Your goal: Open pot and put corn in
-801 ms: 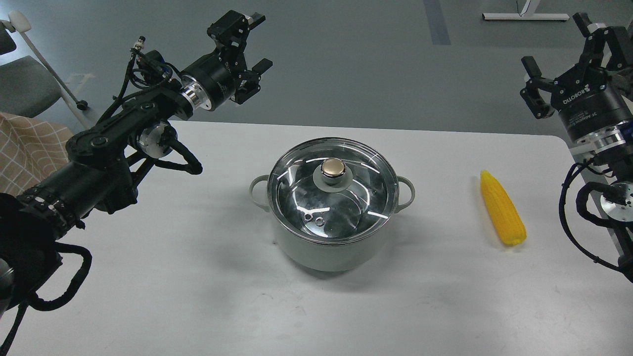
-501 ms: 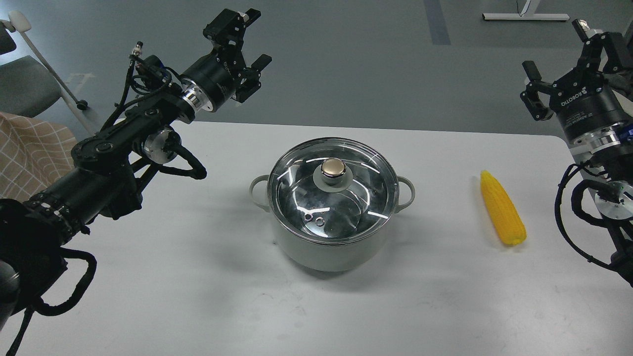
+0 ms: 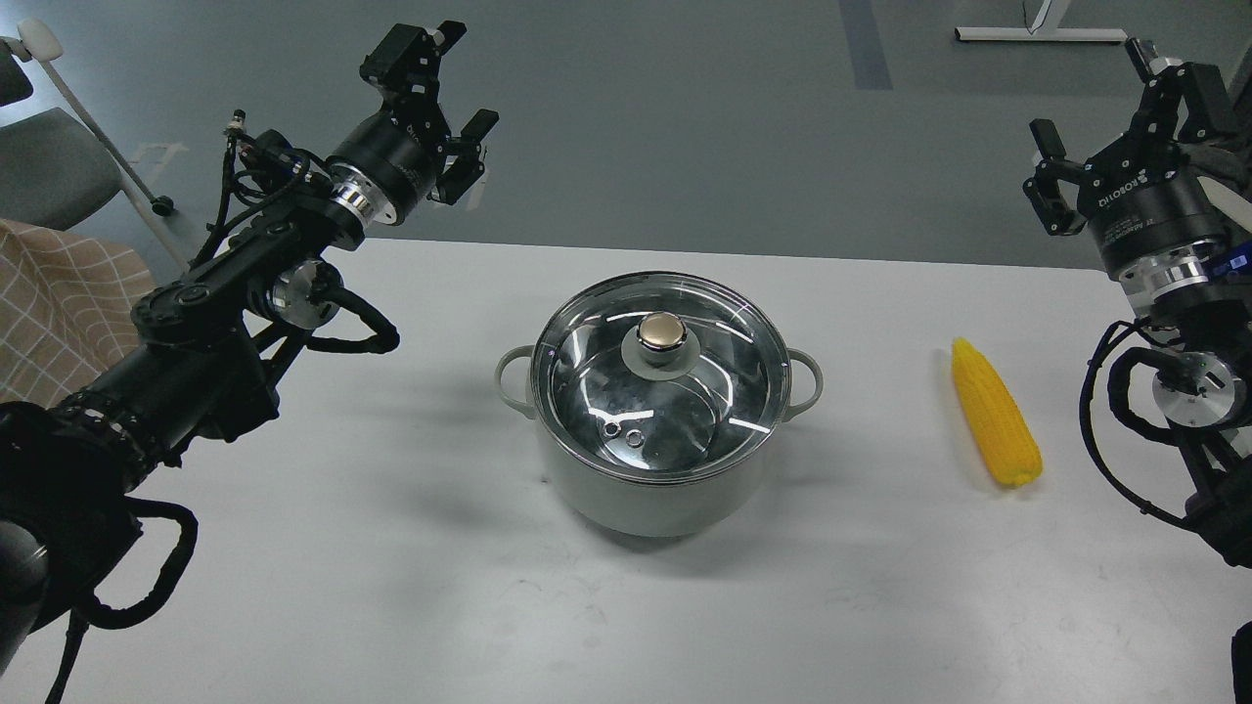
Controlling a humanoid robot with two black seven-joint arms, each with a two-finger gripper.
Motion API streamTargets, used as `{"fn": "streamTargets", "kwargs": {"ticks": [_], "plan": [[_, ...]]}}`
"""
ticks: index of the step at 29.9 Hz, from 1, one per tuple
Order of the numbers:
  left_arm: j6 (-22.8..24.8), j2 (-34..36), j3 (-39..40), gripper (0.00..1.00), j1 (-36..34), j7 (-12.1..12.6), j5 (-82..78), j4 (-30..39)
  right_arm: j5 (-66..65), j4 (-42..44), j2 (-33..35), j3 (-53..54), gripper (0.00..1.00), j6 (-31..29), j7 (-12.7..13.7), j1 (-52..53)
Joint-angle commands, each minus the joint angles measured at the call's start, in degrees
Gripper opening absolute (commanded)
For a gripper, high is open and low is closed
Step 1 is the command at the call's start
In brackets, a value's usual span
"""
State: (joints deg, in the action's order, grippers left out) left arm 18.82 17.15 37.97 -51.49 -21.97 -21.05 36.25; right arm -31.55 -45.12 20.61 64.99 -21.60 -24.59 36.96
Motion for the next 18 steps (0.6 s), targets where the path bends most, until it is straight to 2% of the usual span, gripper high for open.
{"fn": "streamTargets", "kwargs": {"ticks": [1, 5, 10, 18], "plan": [[-0.54, -0.18, 0.09, 0.98, 0.16, -1.15, 5.04, 0.14, 0.09, -0.24, -0.49, -0.22, 1.0, 0.86, 0.33, 0.04], [-1.15, -0.62, -0.7, 0.98, 0.16, -1.76, 5.58, 0.14, 0.09, -0.59, -0.57, -0.39, 1.0, 0.69, 0.24, -0.13], [-1.16, -0.71, -1.14, 0.98, 1.3, -6.03, 5.4, 0.4, 0.09, -0.76, -1.1, -0.39, 1.0, 0.25, 0.33, -0.31], [0.86, 0.34, -1.23, 0.98, 2.27, -5.89, 5.76, 5.58, 0.09, -0.76, -0.75, -0.39, 1.0, -1.6, 1.03, -0.22]]}}
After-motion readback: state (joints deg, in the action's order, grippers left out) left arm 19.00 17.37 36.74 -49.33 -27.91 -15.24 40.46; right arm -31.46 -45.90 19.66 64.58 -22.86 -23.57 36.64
